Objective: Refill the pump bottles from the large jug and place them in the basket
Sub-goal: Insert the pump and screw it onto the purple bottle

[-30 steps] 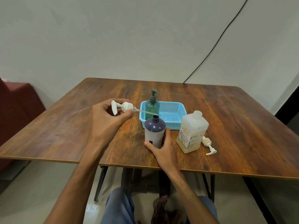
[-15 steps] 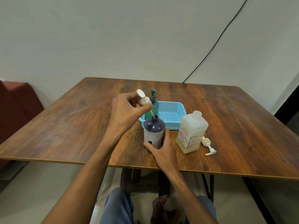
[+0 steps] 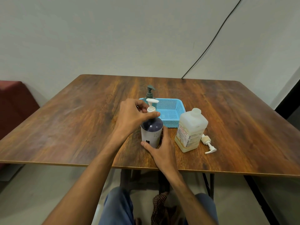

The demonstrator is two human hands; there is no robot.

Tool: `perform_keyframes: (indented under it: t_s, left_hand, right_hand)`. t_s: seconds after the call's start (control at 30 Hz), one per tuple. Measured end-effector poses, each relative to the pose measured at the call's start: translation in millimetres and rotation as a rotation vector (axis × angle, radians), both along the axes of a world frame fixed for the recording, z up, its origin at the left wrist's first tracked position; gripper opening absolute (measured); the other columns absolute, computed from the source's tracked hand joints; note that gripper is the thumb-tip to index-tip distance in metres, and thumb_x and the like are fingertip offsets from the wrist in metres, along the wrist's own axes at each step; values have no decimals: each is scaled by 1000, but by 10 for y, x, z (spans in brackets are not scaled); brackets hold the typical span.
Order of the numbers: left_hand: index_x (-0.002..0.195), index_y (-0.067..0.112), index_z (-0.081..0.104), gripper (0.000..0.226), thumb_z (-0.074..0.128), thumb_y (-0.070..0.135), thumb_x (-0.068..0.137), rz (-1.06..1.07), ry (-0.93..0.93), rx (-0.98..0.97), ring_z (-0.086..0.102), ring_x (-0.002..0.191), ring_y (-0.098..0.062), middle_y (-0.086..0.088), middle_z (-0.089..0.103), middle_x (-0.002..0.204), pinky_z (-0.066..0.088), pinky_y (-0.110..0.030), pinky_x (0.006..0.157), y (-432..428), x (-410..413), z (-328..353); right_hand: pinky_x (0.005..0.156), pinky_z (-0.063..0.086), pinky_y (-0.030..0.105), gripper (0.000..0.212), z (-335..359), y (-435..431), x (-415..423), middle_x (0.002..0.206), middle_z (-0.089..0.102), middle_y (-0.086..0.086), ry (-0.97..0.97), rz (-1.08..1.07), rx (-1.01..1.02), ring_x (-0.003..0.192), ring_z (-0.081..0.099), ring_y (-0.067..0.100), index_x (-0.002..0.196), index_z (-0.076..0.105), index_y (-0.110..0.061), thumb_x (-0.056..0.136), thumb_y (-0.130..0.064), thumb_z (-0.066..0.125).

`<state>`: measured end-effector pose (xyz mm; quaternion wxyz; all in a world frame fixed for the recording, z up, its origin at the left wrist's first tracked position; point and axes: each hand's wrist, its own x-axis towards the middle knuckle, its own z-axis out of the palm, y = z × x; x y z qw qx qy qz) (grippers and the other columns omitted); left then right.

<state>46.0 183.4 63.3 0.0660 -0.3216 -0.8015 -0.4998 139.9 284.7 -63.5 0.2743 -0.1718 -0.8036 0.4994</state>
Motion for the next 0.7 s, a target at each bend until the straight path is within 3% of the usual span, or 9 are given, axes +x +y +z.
perform_keyframes:
  t_s: [0.33,0.53,0.6,0.7]
  left_hand:
    - [92,12,78,30,88,33,74,-81,-32,-82,55,61,-1,-2,74,80,44,-14,54,-33,0,-147]
    - [113,19,72,24,76,20,89,-219,-170,-136,64,95,-17,1,70,104,55,-43,88,-126,-41,-124]
    - [122,24,65,33,72,12,92,-226,-206,-76,64,101,-15,6,68,110,58,-40,91,-154,1,-134]
    - [128,22,62,43,76,9,89,-128,-205,127,65,95,-5,7,67,113,60,-27,81,-127,121,-192]
  right_hand:
    - [108,48,43,93,-8,1,-1,145,48,-15,-1,8,-25,135,44,4,150,31,-37,74,-49,84]
    - [108,48,42,92,14,-5,4,145,49,-18,12,5,-25,135,44,2,149,32,-38,73,-49,85]
    - [109,47,41,93,28,-10,10,146,47,-19,15,2,-22,136,42,1,149,31,-39,74,-48,85]
    - [109,47,40,93,30,-13,14,146,48,-17,13,-3,-19,135,43,1,149,31,-39,74,-47,85]
